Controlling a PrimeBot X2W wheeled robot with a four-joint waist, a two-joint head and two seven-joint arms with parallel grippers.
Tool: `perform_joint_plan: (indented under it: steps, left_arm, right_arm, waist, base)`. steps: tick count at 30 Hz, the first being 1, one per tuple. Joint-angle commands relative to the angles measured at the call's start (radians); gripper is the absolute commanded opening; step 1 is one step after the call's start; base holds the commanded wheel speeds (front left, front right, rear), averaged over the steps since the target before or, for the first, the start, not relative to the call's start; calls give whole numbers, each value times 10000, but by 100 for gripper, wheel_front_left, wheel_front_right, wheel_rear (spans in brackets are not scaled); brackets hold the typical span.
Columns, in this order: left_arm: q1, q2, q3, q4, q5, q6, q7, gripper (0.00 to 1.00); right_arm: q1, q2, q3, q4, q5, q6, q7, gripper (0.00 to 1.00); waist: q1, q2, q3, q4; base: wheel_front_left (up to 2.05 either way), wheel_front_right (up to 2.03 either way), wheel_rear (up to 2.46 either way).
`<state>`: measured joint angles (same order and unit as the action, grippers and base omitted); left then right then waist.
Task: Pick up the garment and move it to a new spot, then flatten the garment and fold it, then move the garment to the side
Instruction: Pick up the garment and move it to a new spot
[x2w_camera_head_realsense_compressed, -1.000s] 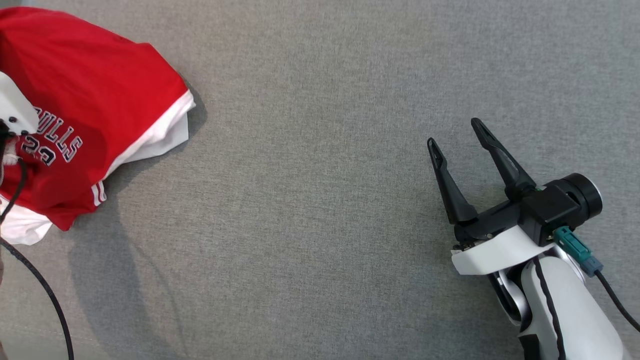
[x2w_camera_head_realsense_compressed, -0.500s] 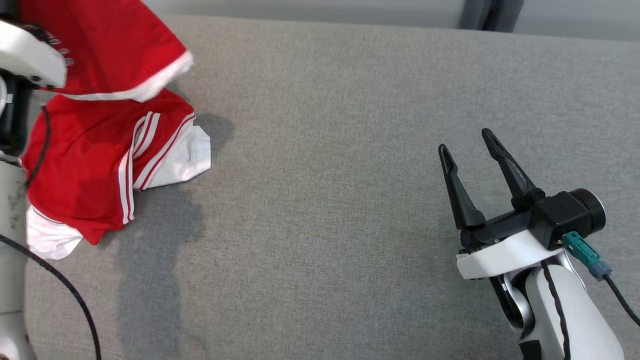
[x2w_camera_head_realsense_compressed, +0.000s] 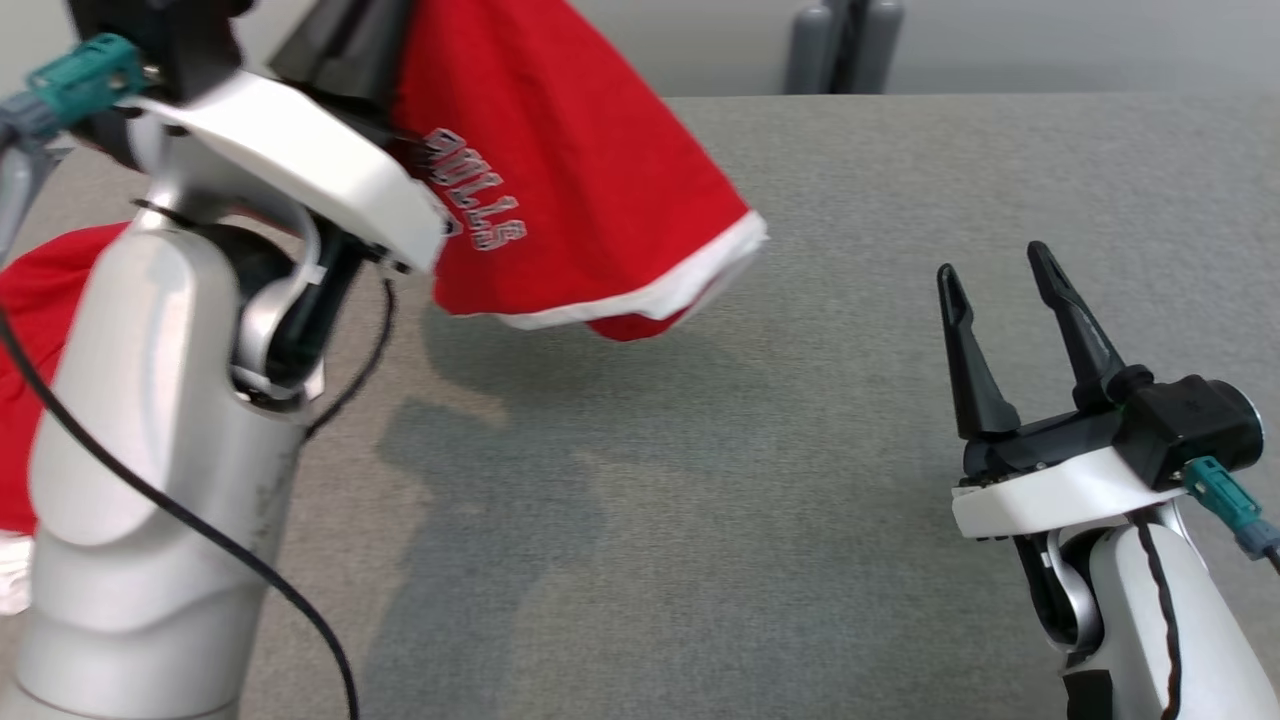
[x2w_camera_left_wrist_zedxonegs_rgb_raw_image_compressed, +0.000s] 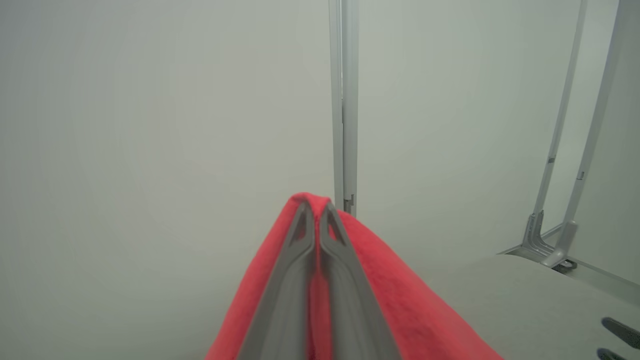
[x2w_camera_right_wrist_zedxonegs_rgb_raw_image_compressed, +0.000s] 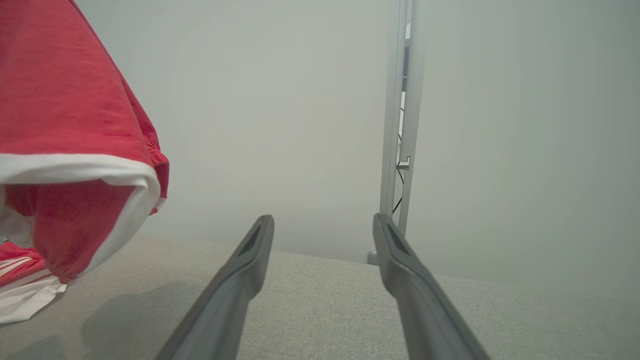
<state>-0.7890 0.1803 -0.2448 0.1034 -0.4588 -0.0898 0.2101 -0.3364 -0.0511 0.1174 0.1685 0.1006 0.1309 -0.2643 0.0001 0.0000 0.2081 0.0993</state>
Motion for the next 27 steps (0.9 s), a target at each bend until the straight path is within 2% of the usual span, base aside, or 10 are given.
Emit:
perform_joint_plan:
  steps: [1,6,10,16,20,21,23,24,27]
  left_arm:
    - [68,-44,-66,-101,-32,36,60,0]
    - [12,-630,-482,-518,-149,324,299,0]
    - [-11,-978,-927,-255,-42,632,156,0]
    - [402,-1186,-1662,1031,239,1248,-412,0]
    - [785,-1210,-2208,2272,587,1361,-778,0]
    - [826,-1209,-2345,2527,716,1311,-928,4]
    - [890,-1176,-2518,3016,926,1343,-1236,93]
    - [1025,-1179,-2583,3349,838,1262,-1181,100]
    - [1046,-1191,-2524,3739,777,1333,-1616,100]
  right_arm:
    - [38,-29,-60,-62,65,-1,-17,100]
    - [-94,-19,-325,-211,258,-3,-17,100]
    - [-149,-15,-493,-320,484,-1,-17,100]
    - [-214,-10,-554,-418,667,-3,-17,100]
    - [-175,-11,-561,-455,711,-3,-17,100]
    - [-143,-12,-571,-457,704,-3,-17,100]
    - [-64,-12,-587,-439,649,-1,-17,100]
    - [-17,-12,-590,-413,608,-3,-17,100]
    - [47,-12,-594,-372,518,-1,-17,100]
  waist:
    - [-1,0,116,-339]
    - [-1,0,395,-1071]
    - [-1,0,581,-1580]
    - [-1,0,777,-2158]
    - [-1,0,825,-2315]
    - [-1,0,824,-2323]
    - [-1,0,797,-2296]
    - [-1,0,765,-2256]
    - [-1,0,657,-2076]
  base:
    - [0,0,0]
    - [0,0,0]
    - [0,0,0]
    - [0,0,0]
    - [0,0,0]
    - [0,0,0]
    - [0,0,0]
    - [0,0,0]
    - [0,0,0]
